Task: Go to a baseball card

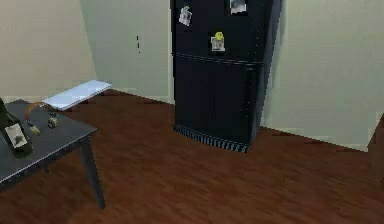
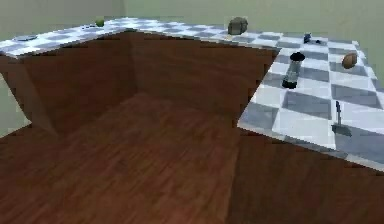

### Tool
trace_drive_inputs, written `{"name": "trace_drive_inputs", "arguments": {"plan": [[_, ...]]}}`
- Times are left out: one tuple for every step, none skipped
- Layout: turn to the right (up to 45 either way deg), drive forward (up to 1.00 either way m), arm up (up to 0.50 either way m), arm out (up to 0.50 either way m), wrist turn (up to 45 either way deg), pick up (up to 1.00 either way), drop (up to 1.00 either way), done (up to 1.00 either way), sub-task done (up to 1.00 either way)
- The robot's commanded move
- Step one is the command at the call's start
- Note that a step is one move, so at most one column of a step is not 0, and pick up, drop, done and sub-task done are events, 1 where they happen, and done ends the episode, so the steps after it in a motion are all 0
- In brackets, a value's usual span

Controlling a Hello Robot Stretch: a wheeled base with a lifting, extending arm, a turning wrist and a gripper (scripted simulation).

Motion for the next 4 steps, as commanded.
{"name": "trace_drive_inputs", "arguments": {"plan": [[0.0, 1.0, 0.0, 0.0, 0.0, 0.0, 0.0, 0.0, 0.0], [-3.0, 0.0, 0.0, 0.0, 0.0, 0.0, 0.0, 0.0, 0.0], [-12.0, 0.0, 0.0, 0.0, 0.0, 0.0, 0.0, 0.0, 0.0], [0.0, 0.2, 0.0, 0.0, 0.0, 0.0, 0.0, 0.0, 0.0]]}}
